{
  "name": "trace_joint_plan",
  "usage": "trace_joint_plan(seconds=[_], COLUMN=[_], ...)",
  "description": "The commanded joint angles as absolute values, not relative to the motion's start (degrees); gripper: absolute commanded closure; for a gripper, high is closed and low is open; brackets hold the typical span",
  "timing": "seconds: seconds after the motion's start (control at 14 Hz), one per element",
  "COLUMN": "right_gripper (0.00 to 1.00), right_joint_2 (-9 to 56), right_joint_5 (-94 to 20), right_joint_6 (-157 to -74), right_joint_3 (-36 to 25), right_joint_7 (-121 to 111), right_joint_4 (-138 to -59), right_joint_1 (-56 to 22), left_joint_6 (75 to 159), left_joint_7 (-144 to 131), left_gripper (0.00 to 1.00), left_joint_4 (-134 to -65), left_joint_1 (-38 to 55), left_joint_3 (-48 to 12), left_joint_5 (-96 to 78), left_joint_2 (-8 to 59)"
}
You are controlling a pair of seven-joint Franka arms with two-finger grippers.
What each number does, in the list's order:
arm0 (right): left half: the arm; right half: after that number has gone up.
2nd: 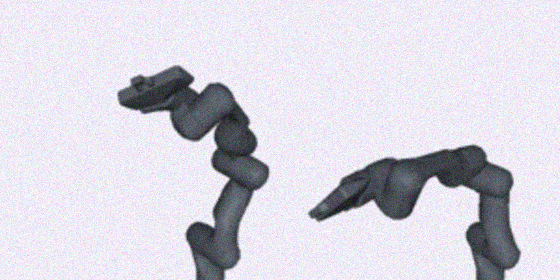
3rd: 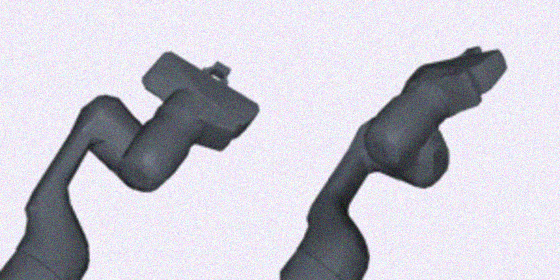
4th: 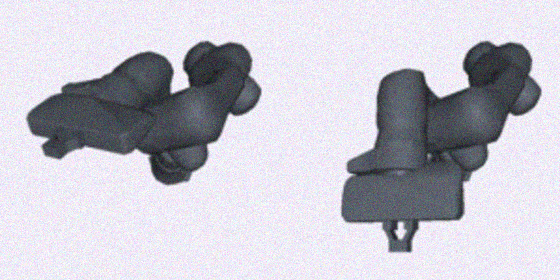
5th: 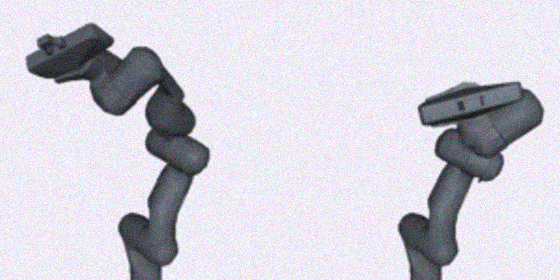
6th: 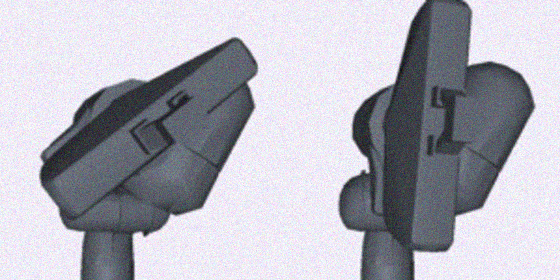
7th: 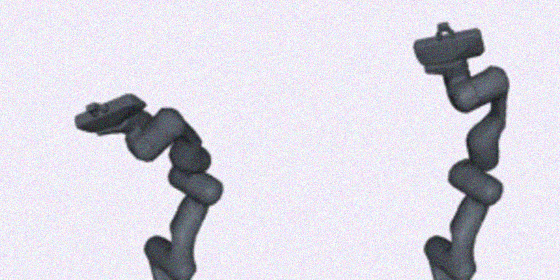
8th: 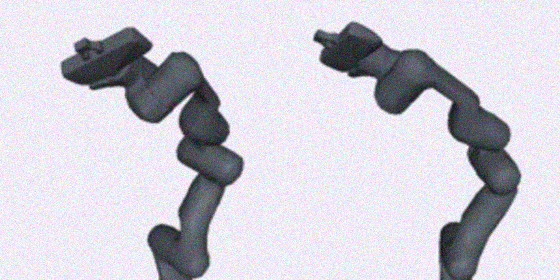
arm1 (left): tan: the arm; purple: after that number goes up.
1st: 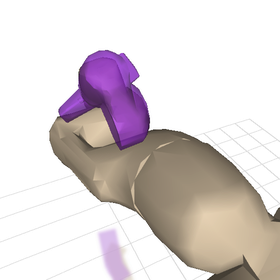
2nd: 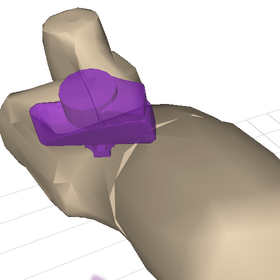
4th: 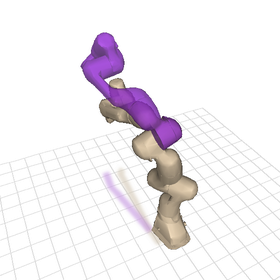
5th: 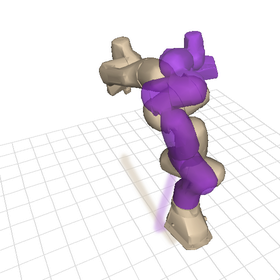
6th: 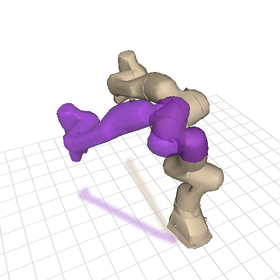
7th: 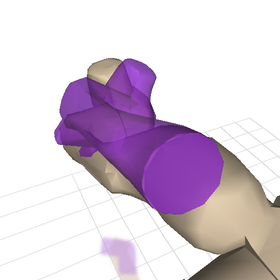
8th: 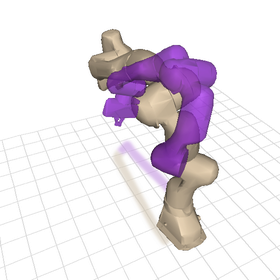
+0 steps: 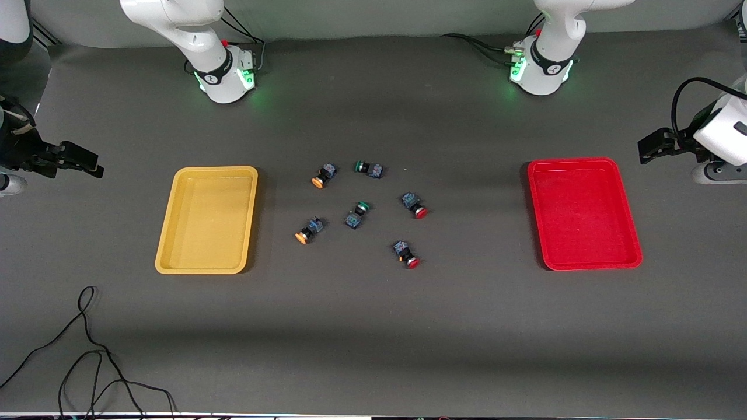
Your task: Place red and yellow buttons in trays
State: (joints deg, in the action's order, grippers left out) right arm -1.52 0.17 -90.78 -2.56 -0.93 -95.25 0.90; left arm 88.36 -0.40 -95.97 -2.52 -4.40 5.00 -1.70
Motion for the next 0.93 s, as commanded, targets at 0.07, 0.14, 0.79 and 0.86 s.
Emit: trace_joint_plan(seconds=[0.07, 0.14, 0.79, 0.86], right_gripper=[0.00, 0.00, 0.00, 0.00], right_joint_2=[-2.20, -2.20, -3.94, -5.26], right_joint_5=[0.62, 0.62, 0.09, -0.52], right_joint_6=[-89.65, -89.65, -88.41, -90.77], right_joint_3=[-2.55, -2.46, -2.37, -2.37], right_joint_7=[-2.11, -2.11, 2.27, 4.03], right_joint_4=[-94.92, -94.92, -98.95, -101.84], right_joint_1=[0.53, 0.53, -2.81, -4.20], left_joint_6=[87.19, 87.19, 85.88, 85.26], left_joint_7=[-0.27, -0.18, -0.61, -0.70], left_gripper=[0.00, 0.00, 0.00, 0.00], left_joint_4=[-94.83, -94.83, -94.92, -94.92], left_joint_1=[-1.93, -2.02, -1.85, -1.76], left_joint_3=[-4.13, -4.13, -4.22, -4.22], left_joint_5=[5.10, 5.10, 5.10, 5.10], left_joint_2=[-1.41, -1.41, -1.41, -1.32])
